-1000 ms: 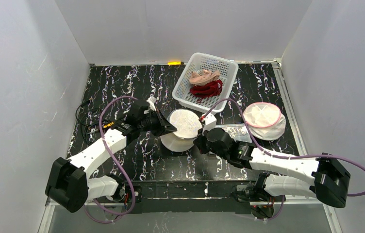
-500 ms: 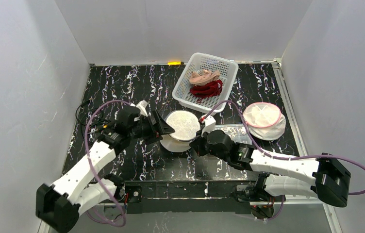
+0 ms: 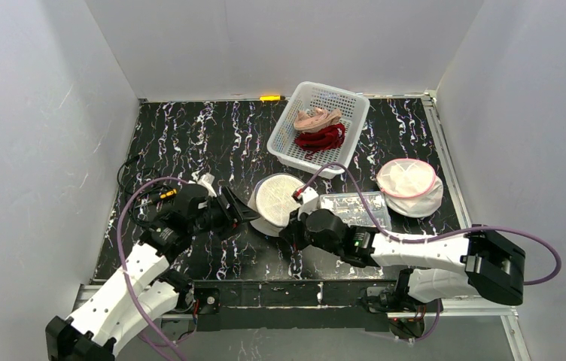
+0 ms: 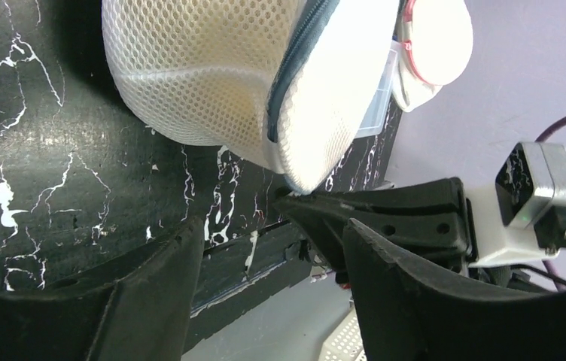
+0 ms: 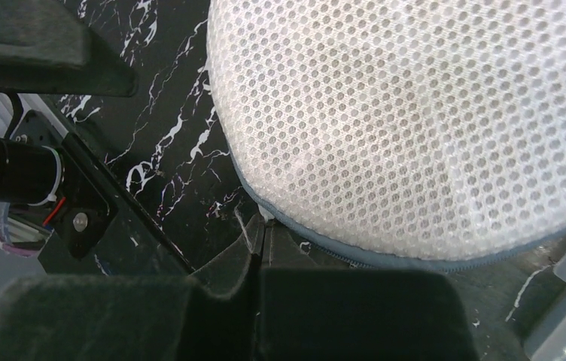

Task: Unzip the laundry bag and remove the bra
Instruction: Unzip the laundry bag at the center of the board.

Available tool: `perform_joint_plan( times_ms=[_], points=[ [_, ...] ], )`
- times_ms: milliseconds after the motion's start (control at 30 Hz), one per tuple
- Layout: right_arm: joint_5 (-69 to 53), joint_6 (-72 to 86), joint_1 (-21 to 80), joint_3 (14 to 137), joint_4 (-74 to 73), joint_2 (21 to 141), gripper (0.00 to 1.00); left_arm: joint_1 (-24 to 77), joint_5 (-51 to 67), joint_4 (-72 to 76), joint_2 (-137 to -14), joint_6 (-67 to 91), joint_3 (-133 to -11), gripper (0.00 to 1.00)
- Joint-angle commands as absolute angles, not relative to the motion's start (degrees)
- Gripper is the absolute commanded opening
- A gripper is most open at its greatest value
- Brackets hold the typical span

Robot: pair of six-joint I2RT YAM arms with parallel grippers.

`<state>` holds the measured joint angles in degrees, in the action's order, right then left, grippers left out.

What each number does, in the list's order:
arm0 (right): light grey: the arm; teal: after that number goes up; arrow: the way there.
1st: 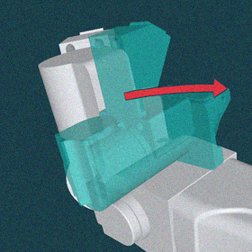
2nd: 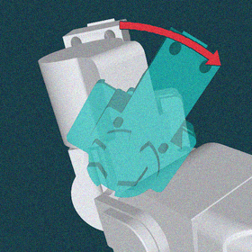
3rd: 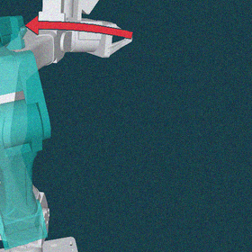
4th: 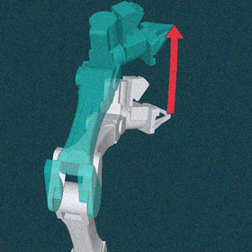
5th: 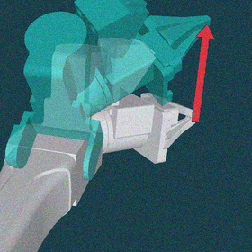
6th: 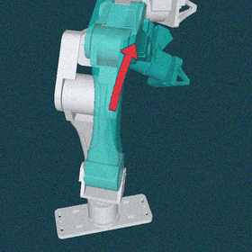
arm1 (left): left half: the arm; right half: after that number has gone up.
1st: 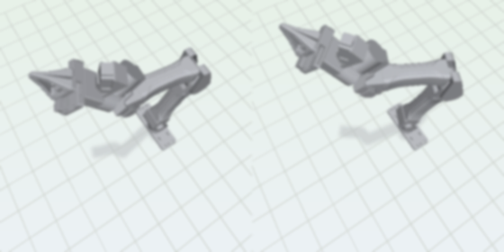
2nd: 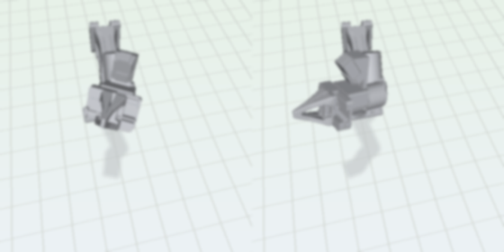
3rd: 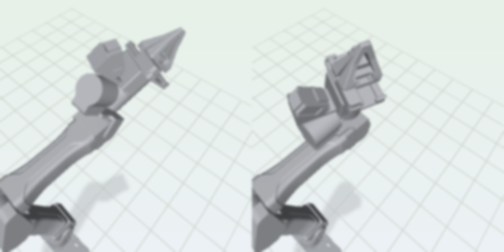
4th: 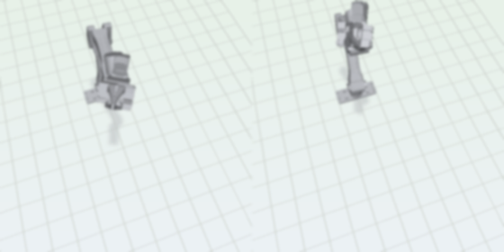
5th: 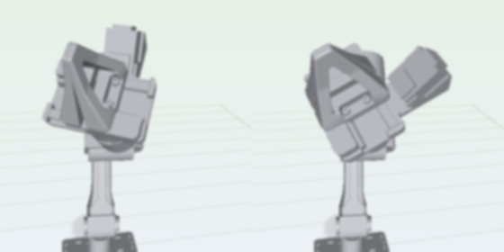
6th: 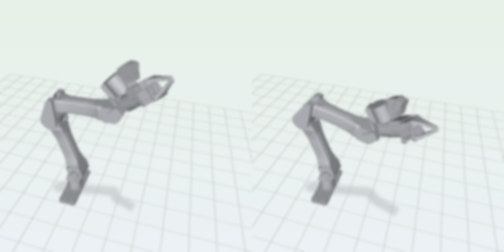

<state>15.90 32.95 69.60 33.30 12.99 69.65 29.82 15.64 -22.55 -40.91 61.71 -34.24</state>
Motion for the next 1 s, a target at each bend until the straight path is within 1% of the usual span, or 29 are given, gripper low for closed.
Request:
perform_joint_plan(
  times_ms=[0, 267, 433, 467, 533, 567, 600, 800, 833, 900, 967],
  points=[
    [16.3, 33.5, 71.1, 36.9, 18.4, 72.3, 0.01, 30.6, 15.8, -18.0, -45.0, 63.7, -33.9, 0.64],
    [17.2, 33.1, 72.0, 38.6, 18.2, 73.2, 0.01, 33.7, 15.1, -14.2, -52.5, 61.6, -36.0, 0.63],
    [17.7, 32.9, 72.1, 38.5, 17.5, 72.6, 0.01, 33.9, 14.8, -11.4, -54.8, 61.2, -35.2, 0.58],
    [17.9, 33.0, 72.1, 38.4, 17.4, 72.5, 0.01, 33.9, 14.9, -10.9, -55.3, 61.1, -35.2, 0.54],
    [18.1, 32.9, 72.2, 38.0, 17.3, 72.2, 0.01, 34.0, 15.1, -9.9, -56.5, 60.9, -35.3, 0.41],
    [18.1, 32.9, 72.2, 38.0, 17.2, 72.0, 0.01, 34.0, 15.3, -9.5, -57.2, 60.8, -35.4, 0.37],
    [18.3, 33.0, 72.2, 37.8, 17.0, 71.8, 0.01, 34.0, 15.4, -9.3, -57.8, 60.8, -35.4, 0.35],
    [18.5, 33.1, 72.6, 37.2, 16.5, 70.7, 0.01, 34.1, 15.1, -6.8, -59.4, 61.4, -34.1, 0.31],
    [18.5, 33.0, 72.5, 37.2, 16.5, 70.6, 0.01, 34.1, 15.0, -6.6, -59.6, 61.5, -34.0, 0.29],
    [18.5, 32.9, 72.5, 37.3, 16.5, 70.7, 0.01, 34.1, 14.9, -6.6, -59.6, 61.3, -34.1, 0.20],
    [18.4, 32.7, 72.6, 37.2, 16.4, 70.6, 0.01, 34.1, 14.8, -6.4, -59.6, 61.1, -34.2, 0.06]
  ],
)
